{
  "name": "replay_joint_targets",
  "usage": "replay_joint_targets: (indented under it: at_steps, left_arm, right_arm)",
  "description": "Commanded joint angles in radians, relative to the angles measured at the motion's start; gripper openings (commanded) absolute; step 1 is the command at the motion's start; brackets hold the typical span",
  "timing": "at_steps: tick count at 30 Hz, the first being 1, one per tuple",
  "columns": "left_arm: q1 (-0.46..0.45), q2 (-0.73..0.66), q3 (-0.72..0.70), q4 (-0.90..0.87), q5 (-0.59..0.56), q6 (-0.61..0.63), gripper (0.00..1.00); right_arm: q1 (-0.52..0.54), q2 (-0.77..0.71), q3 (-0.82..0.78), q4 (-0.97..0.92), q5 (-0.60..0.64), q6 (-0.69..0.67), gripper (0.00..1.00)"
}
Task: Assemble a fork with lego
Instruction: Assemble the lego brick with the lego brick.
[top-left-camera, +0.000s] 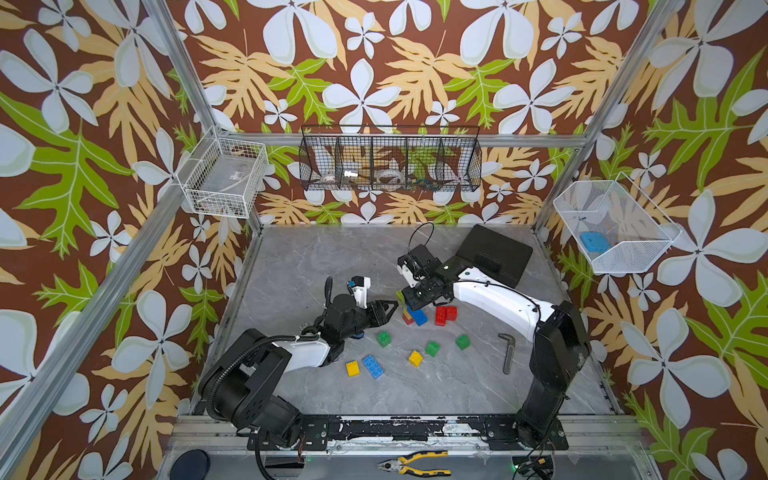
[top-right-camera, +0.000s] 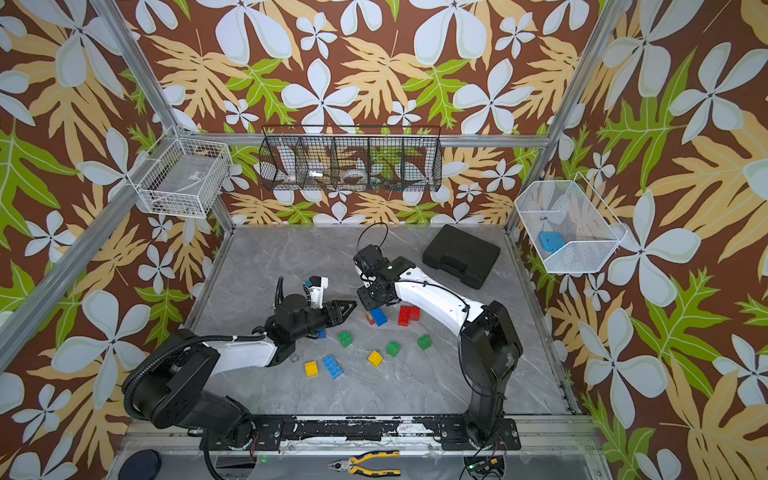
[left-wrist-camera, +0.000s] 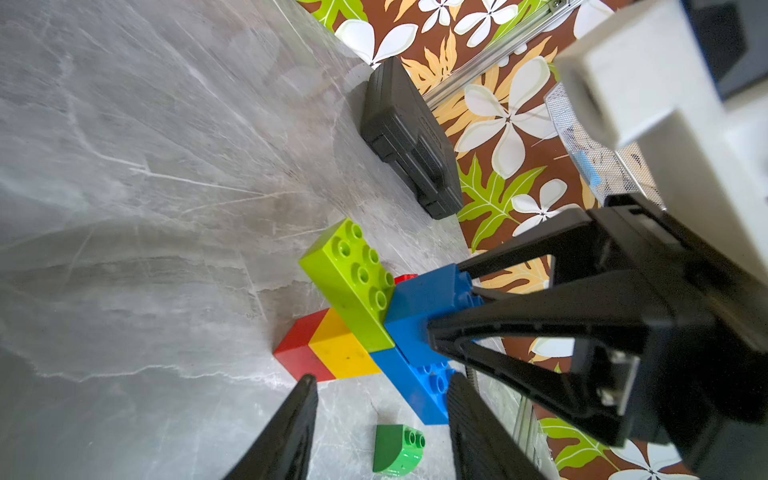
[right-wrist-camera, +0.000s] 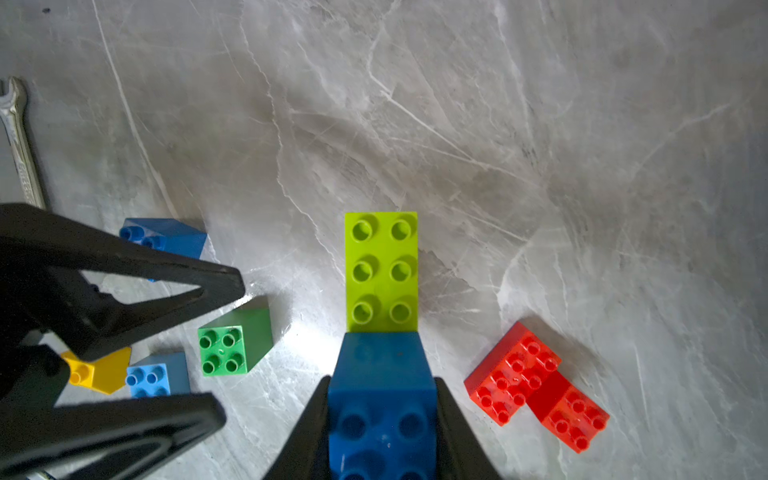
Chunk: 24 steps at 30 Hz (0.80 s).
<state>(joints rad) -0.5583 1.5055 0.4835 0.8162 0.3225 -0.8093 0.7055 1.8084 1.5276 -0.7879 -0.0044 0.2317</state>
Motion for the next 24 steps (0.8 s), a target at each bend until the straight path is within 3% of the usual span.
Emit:
replay_joint_targets:
  at_steps: [1,15,24]
  left_arm:
    - [-0.004,0.005,0.004,0.015,0.003,0.001,0.53]
    - [-0.015,0.022,0.012,0.015,0.002,0.001,0.52]
    - [-0.015,0.018,0.004,0.018,-0.003,0.004,0.52]
  right_arm:
    - [0.0,-0.001,-0.012,-0.081,-0.01,-0.019,0.17]
    - [0.0,0.065,0.053,-0.2,-0.004,-0.043,0.13]
    - [-0.003,0.098,0.096,-0.267,-0.001,-0.082,0.05]
